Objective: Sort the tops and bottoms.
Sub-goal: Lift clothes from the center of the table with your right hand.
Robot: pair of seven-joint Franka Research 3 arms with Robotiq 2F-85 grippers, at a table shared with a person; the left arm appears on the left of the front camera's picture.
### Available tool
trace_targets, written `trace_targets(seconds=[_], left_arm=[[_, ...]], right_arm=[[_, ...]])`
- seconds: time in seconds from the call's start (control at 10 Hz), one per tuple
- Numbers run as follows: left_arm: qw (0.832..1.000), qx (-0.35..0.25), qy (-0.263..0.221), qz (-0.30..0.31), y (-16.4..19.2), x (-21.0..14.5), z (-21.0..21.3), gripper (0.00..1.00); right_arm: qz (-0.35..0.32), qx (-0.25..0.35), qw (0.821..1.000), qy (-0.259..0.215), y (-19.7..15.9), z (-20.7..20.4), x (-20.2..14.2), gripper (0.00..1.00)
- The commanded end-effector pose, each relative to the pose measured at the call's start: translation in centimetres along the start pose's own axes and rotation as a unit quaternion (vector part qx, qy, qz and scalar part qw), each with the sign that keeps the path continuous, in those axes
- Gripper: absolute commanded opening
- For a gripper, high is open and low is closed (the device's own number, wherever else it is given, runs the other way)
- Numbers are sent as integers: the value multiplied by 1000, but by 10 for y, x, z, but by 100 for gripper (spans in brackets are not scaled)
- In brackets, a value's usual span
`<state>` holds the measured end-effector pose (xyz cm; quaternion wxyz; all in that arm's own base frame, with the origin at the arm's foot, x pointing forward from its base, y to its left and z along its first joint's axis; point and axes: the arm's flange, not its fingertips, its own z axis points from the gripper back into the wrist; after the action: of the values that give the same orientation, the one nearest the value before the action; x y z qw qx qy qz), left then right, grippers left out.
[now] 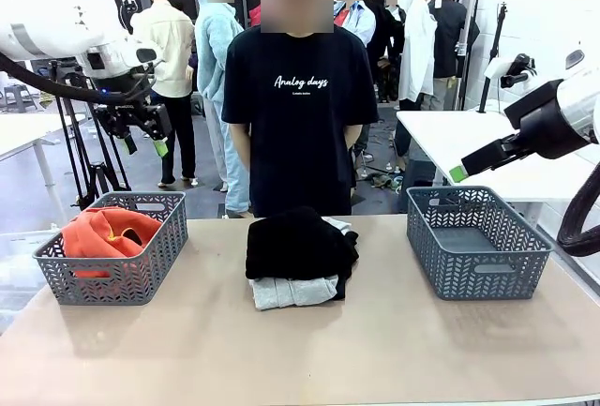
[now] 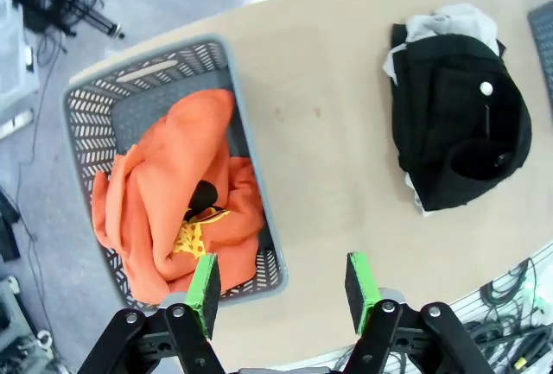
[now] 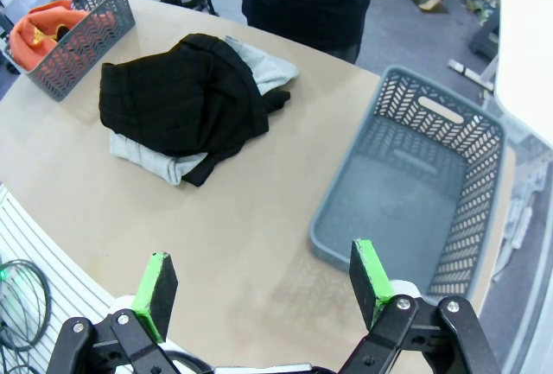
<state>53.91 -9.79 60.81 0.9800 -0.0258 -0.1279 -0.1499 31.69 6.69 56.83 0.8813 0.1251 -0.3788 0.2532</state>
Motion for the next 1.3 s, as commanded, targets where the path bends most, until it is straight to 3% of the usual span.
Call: trace_targets(seconds=[0.0, 0.6, 0.9, 1.2], left_arm=[[998, -23, -30, -47, -4, -24, 0, 76], [999, -18, -24, -31, -10, -20, 13, 76], [988, -82, -34, -128, -75, -45, -32, 76], [978, -100, -27, -180, -109, -72, -45, 76]], right_arm=[[-7, 10, 1000, -6, 1, -2, 1, 100], [-7, 10, 1000, -6, 1, -2, 1, 100], [-7, 10, 1000, -6, 1, -2, 1, 100], [-7, 10, 1000, -6, 1, -2, 1, 100]])
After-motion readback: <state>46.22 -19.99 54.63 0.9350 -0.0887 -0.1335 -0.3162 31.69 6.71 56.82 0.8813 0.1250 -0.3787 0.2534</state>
